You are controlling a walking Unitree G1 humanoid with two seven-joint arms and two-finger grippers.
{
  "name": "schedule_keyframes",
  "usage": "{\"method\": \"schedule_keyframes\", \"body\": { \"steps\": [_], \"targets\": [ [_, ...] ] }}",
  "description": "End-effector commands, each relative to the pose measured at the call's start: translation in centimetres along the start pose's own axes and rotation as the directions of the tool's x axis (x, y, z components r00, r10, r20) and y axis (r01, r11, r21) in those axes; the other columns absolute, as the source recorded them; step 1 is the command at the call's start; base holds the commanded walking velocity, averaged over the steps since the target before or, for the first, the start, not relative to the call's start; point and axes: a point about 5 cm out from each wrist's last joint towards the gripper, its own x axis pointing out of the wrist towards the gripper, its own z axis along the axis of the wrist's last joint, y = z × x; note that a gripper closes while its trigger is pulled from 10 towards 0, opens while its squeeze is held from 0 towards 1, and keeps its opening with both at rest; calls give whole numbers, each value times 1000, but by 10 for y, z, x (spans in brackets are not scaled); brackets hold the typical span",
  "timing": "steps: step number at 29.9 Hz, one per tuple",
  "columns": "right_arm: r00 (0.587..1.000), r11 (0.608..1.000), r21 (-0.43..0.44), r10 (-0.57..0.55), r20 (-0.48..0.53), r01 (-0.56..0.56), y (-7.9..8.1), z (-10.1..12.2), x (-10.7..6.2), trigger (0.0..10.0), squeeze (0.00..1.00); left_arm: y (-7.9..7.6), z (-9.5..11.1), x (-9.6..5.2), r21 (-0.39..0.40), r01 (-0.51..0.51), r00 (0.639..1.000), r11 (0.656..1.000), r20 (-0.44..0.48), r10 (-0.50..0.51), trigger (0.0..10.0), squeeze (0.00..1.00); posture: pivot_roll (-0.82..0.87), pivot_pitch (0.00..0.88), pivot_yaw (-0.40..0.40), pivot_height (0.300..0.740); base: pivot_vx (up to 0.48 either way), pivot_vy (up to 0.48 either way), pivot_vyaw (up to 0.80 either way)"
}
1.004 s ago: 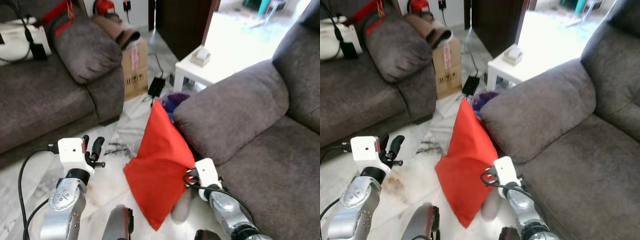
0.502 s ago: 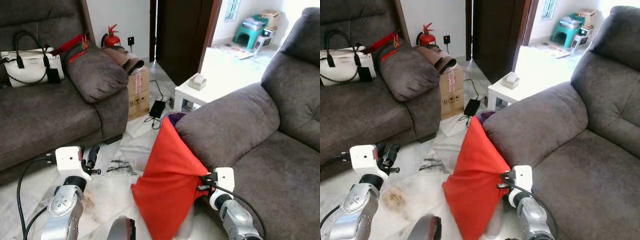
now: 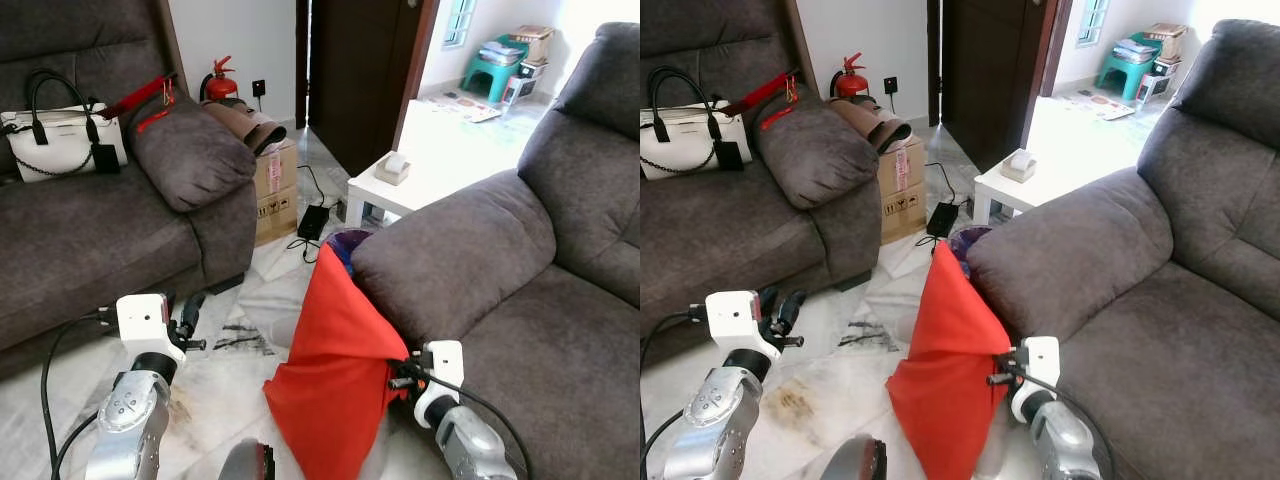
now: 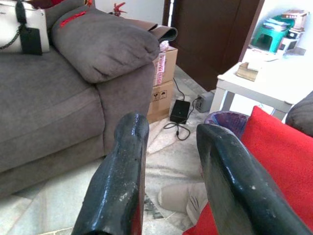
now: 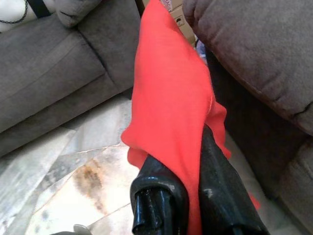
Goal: Move the pillow to the sofa from floor
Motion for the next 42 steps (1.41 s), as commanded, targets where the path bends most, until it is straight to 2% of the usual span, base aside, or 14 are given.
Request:
{"method": "schedule_keyframes", "body": {
  "steps": [1,7,15,18,22,25,26,27,28,31,33,34,37,42],
  "targets": [
    [993,1000,-7,11,117,-11,-2,25,5,10000,0,-1,-1,0,-4,23,1000,1000,-6,-23,10000,0,104,0,6,711,0,0,0],
    [990,999,-6,41,135,-40,-2,29,5,10000,0,-6,0,2,-7,55,998,998,-1,-55,10000,0,100,0,9,740,0,0,0],
    [988,1000,-1,20,155,-21,-12,32,-1,10000,0,-3,-2,2,14,85,996,996,-22,-84,10000,0,93,0,19,740,0,0,0],
    [987,999,-32,35,156,-30,-14,33,-2,10000,0,-4,-4,2,18,108,993,994,-39,-107,10000,0,90,0,20,740,0,0,0],
    [968,971,-141,211,135,-192,-7,35,-6,10000,0,-13,-15,-4,22,290,948,957,-142,-284,10000,0,88,0,21,740,0,0,0],
    [952,956,-135,276,129,-259,-4,36,-7,10000,0,-15,-16,-6,20,343,928,939,-163,-335,10000,0,87,0,21,740,0,0,0],
    [936,940,-123,333,116,-319,-3,36,-8,10000,0,-15,-16,-8,18,374,914,927,-177,-365,10000,0,85,0,23,740,0,0,0],
    [896,891,-146,441,56,-430,2,33,-12,10000,0,-14,-15,-8,33,407,899,913,-194,-393,10000,0,79,0,24,740,0,0,0],
    [894,886,-159,447,44,-435,1,33,-12,10000,0,-12,-13,-6,36,400,902,916,-190,-387,10000,0,79,0,23,740,0,0,0],
    [881,883,-125,464,90,-452,1,42,-11,10000,0,-10,-10,-3,36,392,907,919,-181,-380,10000,0,80,0,25,740,0,0,0],
    [903,889,-214,425,61,-405,1,44,-7,10000,0,-12,-7,-2,28,402,903,915,-177,-392,10000,0,77,0,26,740,0,0,0],
    [922,893,-260,386,22,-368,1,42,-5,10000,0,-14,-7,-3,23,424,892,905,-186,-413,10000,0,76,0,27,740,0,0,0],
    [932,895,-275,361,-13,-351,1,37,-4,10000,0,-13,-9,-5,43,455,874,890,-216,-436,10000,0,80,0,29,740,0,0,0],
    [913,868,-287,402,-74,-405,9,23,-7,10000,0,-1,-18,-12,86,486,845,870,-300,-443,10000,0,87,0,34,740,0,0,374]
  ]
}}
